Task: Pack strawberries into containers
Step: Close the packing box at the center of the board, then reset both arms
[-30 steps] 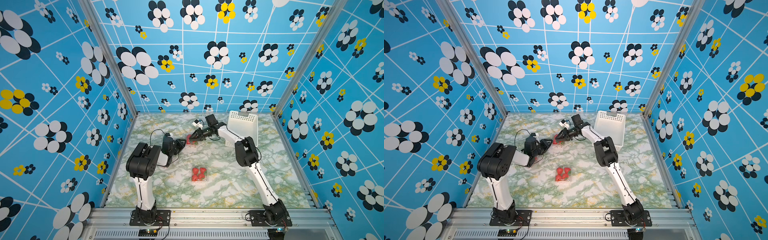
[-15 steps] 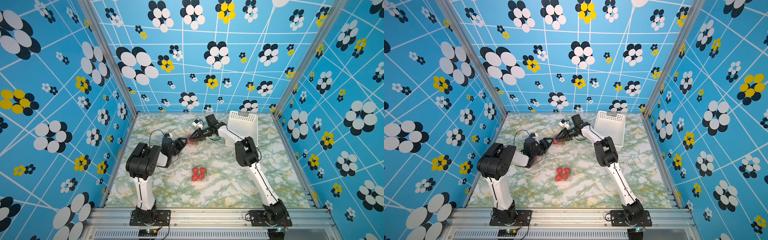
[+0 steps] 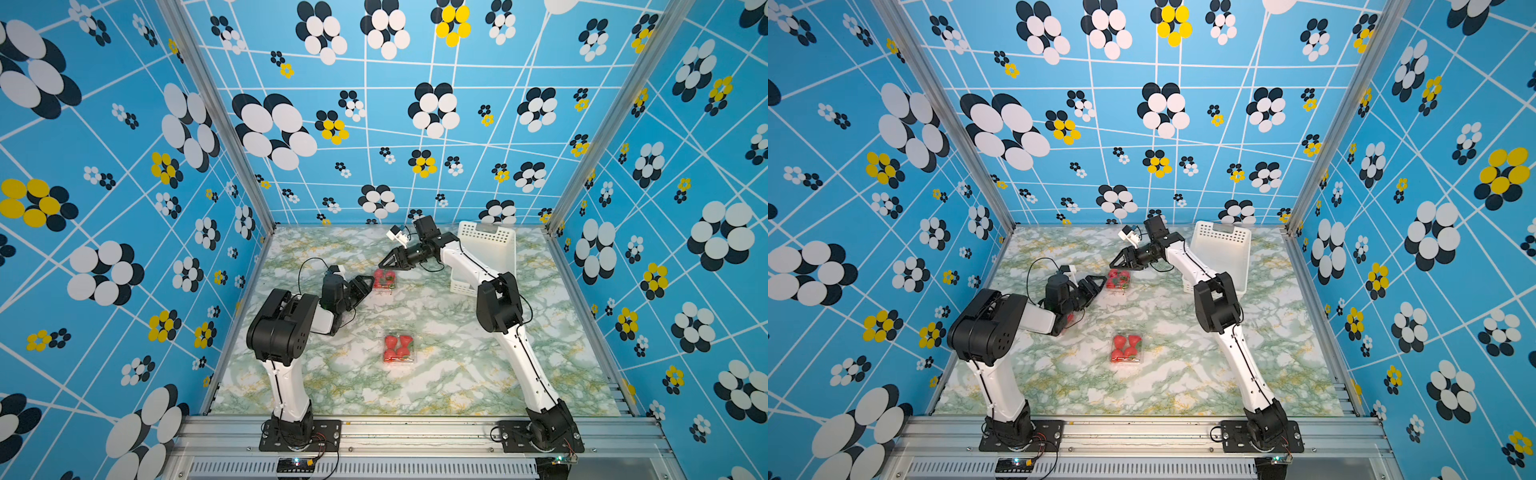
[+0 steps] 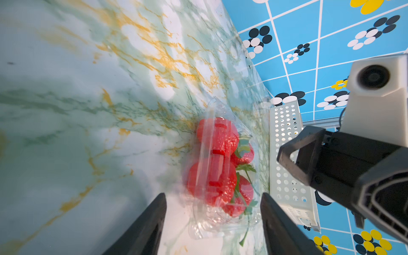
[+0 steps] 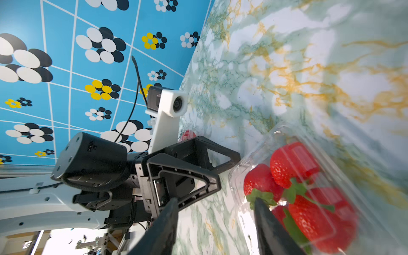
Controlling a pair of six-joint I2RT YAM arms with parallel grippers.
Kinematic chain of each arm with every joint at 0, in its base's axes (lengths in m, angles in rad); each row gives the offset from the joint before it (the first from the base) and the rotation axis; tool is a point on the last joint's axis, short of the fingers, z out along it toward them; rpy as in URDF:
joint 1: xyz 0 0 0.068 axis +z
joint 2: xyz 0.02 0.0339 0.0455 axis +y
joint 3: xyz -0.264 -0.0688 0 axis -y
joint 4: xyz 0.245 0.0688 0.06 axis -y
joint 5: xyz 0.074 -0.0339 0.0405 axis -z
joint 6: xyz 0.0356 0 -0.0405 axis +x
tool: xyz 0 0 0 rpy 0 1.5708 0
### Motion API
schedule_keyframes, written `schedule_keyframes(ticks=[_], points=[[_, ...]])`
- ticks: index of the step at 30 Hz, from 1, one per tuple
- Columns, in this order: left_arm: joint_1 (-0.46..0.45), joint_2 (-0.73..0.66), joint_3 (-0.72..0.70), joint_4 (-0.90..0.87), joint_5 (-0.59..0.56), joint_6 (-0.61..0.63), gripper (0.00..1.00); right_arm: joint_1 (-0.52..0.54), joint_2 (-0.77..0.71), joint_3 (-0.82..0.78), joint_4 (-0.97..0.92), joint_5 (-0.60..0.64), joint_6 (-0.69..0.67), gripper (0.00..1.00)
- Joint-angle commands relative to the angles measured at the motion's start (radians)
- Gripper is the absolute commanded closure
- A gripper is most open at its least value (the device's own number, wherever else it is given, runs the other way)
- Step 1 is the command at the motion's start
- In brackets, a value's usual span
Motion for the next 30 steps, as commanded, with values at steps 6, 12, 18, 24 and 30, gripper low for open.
schedule_keyframes(ticks=[6, 12, 18, 24, 30], points=[[0.001, -0.299, 0.098, -0.342, -0.077, 0.294, 0.06, -0.057, -0.336, -0.129, -0.186, 0.422, -0.154, 0.01], [0.018, -0.578, 0.092, -0.580, -0.378, 0.626, 0.00, -0.116, -0.853, -0.899, 0.320, 1.011, -0.073, 0.01], [0.049, -0.699, -0.085, -0.384, -0.569, 0.880, 0.00, -0.159, -1.218, -1.406, 0.665, 1.376, -0.225, 0.01], [0.075, -0.736, -0.266, -0.248, -0.705, 0.993, 0.00, -0.258, -1.485, -1.766, 0.783, 1.526, -0.189, 0.01], [0.109, -0.691, -0.422, -0.005, -0.661, 0.934, 0.01, -0.327, -1.631, -2.051, 1.008, 1.524, -0.210, 0.01]])
